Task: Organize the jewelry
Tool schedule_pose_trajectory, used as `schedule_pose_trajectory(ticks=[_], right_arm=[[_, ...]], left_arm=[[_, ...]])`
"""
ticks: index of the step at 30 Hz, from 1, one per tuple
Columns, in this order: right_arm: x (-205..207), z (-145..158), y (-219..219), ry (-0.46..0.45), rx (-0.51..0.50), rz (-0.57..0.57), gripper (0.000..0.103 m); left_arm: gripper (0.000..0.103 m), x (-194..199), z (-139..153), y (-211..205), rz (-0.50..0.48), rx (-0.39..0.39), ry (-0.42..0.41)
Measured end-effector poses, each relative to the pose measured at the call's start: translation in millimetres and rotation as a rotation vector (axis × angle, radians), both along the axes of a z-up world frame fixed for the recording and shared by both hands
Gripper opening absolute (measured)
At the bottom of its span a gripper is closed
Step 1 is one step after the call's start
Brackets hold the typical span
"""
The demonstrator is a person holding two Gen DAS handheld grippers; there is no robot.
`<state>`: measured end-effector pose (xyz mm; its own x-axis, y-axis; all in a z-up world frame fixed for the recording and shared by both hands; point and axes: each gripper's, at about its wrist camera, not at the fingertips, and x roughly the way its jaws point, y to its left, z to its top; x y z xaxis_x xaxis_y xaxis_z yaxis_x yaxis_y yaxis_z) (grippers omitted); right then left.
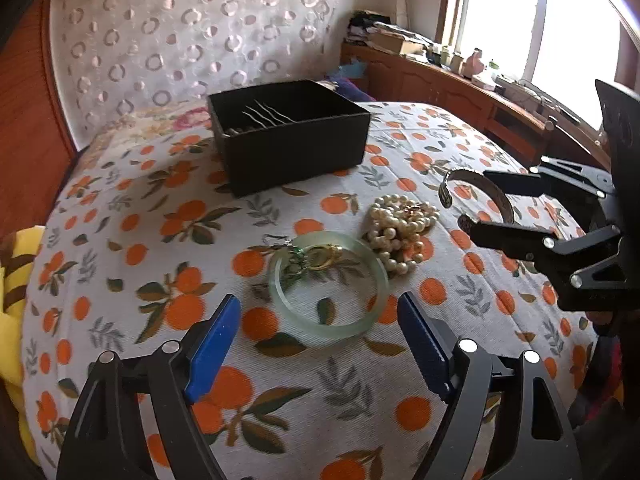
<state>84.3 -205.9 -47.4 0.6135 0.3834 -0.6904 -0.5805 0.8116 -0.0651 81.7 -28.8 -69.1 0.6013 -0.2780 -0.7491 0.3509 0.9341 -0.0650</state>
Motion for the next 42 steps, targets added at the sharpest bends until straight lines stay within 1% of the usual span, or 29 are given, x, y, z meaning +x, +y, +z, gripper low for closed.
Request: schedule_pose_trajectory(ticks=[5, 9, 13, 14, 15, 16, 19, 22, 26, 33, 36, 42], right_arm=[[3, -6, -10, 0.016, 0.009, -0.04, 0.061], [3, -4, -15, 0.016, 0.032, -0.048, 0.061], [1, -3, -15, 0.013, 0.036, -0.043, 0.061], [1, -3, -15, 0.012, 0.038, -0.042, 0.061], [0, -3, -14, 0.013, 0.039, -0.04, 0.061], [0, -3, -14, 0.013, 0.04, -0.04, 0.061], [0, -5, -12, 0.017, 0.039, -0.038, 0.061], [0, -7, -11, 0.021, 0.036, -0.037, 0.061], [1, -7, -10, 0.022, 0.037, -0.037, 0.061], [2, -6, -9, 0.02, 0.038, -0.037, 0.061], [3, -2, -9, 0.015, 0.046, -0.037, 0.061], [11, 8, -6, -0.002, 0.05, -0.031, 0.061]], left_arm=[[0.077, 12, -8, -11, -0.003, 0.024, 0.041], [0.078, 18, -9, -19, 0.001, 0.067, 0.034], [0.078, 22, -10, -21, 0.011, 0.087, 0.028], [0.075, 22, -10, -21, 0.013, 0.09, 0.025], [0.069, 21, -9, -21, 0.014, 0.09, 0.018], [0.069, 21, -8, -20, 0.017, 0.089, 0.015], [0.068, 22, -6, -12, 0.018, 0.042, 0.019], [0.068, 19, -1, -7, 0.023, 0.023, -0.003], [0.068, 13, 15, -3, 0.016, 0.001, -0.05], [0.068, 2, 49, -10, -0.013, 0.007, -0.139], [0.068, 2, 56, -11, -0.015, 0.01, -0.153], [0.068, 12, 60, -8, 0.003, 0.018, -0.161]])
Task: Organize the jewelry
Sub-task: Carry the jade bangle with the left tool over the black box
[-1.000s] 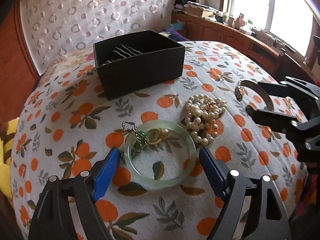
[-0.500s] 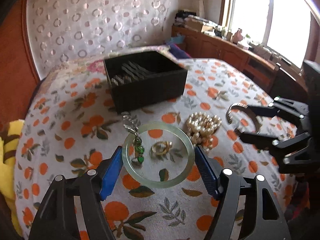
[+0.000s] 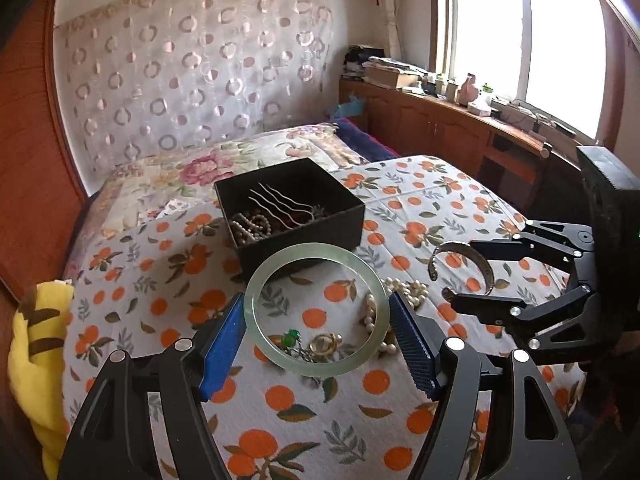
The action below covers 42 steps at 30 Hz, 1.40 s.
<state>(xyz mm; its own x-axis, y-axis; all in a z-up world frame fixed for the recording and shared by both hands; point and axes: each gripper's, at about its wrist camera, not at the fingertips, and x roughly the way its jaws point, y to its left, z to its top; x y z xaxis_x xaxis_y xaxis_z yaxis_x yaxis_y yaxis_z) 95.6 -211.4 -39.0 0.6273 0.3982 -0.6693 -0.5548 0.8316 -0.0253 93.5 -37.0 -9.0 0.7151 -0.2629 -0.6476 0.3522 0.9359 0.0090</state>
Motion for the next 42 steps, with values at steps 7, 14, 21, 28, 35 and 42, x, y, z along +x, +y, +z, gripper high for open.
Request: schedule_pose_trajectory(ticks=[7, 14, 21, 28, 35, 42], right_arm=[[25, 17, 10, -0.019, 0.019, 0.018, 0.061], [75, 33, 30, -0.041, 0.036, 0.058, 0.061], [116, 29, 51, -0.015, 0.072, 0.076, 0.061], [130, 14, 59, 0.011, 0.049, 0.081, 0.062], [130, 18, 54, 0.003, 0.068, 0.075, 0.066], [125, 31, 22, -0.036, 0.05, 0.015, 0.066]], left_arm=[[0.068, 18, 5, 9, 0.023, -0.015, -0.005], [0.068, 37, 18, 19, 0.046, -0.019, -0.037], [0.068, 59, 30, 30, 0.07, -0.051, -0.049], [0.068, 77, 29, 37, 0.077, -0.055, -0.04], [0.068, 93, 23, 35, 0.079, -0.044, -0.019], [0.068, 116, 14, 20, 0.056, -0.024, 0.007]])
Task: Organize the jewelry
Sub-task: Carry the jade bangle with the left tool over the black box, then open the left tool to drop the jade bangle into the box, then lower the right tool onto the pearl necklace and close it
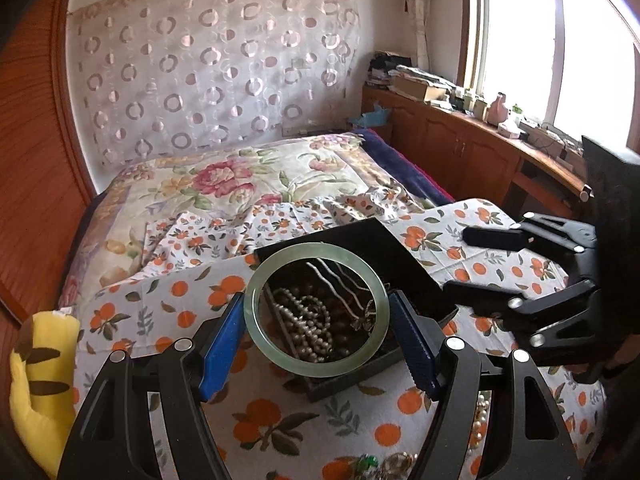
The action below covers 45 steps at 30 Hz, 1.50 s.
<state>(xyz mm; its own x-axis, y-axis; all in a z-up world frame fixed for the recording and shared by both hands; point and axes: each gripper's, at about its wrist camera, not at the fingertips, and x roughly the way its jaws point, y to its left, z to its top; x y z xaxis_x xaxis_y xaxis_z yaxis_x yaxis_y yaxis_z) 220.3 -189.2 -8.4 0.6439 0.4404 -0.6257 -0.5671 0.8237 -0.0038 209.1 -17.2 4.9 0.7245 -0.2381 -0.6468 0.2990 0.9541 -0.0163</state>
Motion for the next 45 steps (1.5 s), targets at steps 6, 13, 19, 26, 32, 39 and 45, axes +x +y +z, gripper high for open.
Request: schedule_pose_trajectory(ticks=[6, 13, 19, 26, 32, 39, 45], right_arm=[[3, 0, -26, 0.003, 0.01, -0.049, 0.066], [1, 0, -35, 0.003, 0.022, -0.056, 0.066], [-5, 1, -32, 0.001, 0.021, -0.058, 0.066], [-18, 0, -31, 0.001, 0.012, -0.066, 0.066], [-37, -3, -32, 0.008, 0.022, -0.07, 0.066], [-62, -14, -30, 0.026, 0.015, -0.063, 0.066], [-79, -26, -22, 0.055, 0.005, -0.038, 0.059]], left_arm=[[0.069, 14, -13, -16, -0.02, 0.021, 0.029], [0.069, 21, -24, -24, -0.029, 0.037, 0.05], [0.069, 21, -31, -33, -0.035, 0.074, 0.069], [0.077, 3, -25, -28, -0.032, 0.056, 0.04], [0.077, -27, -20, -10, -0.004, 0.01, 0.031], [0.077, -62, -28, 12, 0.037, -0.009, 0.039], [0.077, -87, -33, 22, 0.065, -0.018, 0.042]])
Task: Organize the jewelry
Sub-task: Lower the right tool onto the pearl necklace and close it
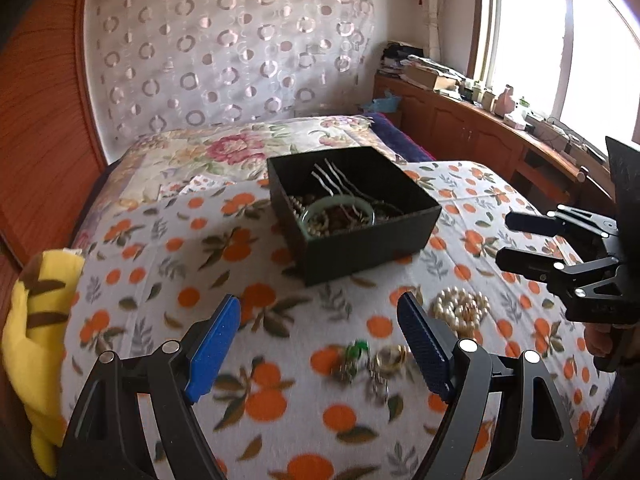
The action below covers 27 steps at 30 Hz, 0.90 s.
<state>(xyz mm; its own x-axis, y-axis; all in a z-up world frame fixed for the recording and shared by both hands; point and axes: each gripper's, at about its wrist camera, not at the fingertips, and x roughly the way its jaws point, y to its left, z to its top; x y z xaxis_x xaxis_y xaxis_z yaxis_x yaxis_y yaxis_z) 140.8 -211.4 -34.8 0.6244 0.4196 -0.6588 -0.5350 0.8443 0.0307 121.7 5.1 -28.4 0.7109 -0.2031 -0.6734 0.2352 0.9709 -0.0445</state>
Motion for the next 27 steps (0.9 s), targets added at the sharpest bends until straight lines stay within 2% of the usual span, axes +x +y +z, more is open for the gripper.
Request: schedule_pose_trajectory(ticks=[4, 9, 18, 20, 23, 27], right_arm=[[-10, -11, 7, 0.034, -0.019, 0.03, 0.056], [-19, -33, 19, 0.102, -0.069, 0.087, 0.04], [-17, -37, 30, 0.111, -0.144, 0.116, 0.038], [-19, -38, 38, 0.084, -0.202, 0.144, 0.035], [-15, -37, 42, 0.102, -0.201, 0.162, 0.03], [-11, -36, 45, 0.109, -0.204, 0.173, 0.03]], left_arm=[[0.079, -15, -2, 5, 0.014, -0.007, -0.003], [0.08, -30, -9, 13, 0.026, -0.023, 0.011], [0.081, -44, -15, 22, 0.032, -0.013, 0.029], [0.081, -45, -17, 23, 0.031, -0.008, 0.032], [0.081, -47, -20, 23, 0.029, -0.002, 0.037], [0.081, -48, -21, 24, 0.03, -0.014, 0.038]])
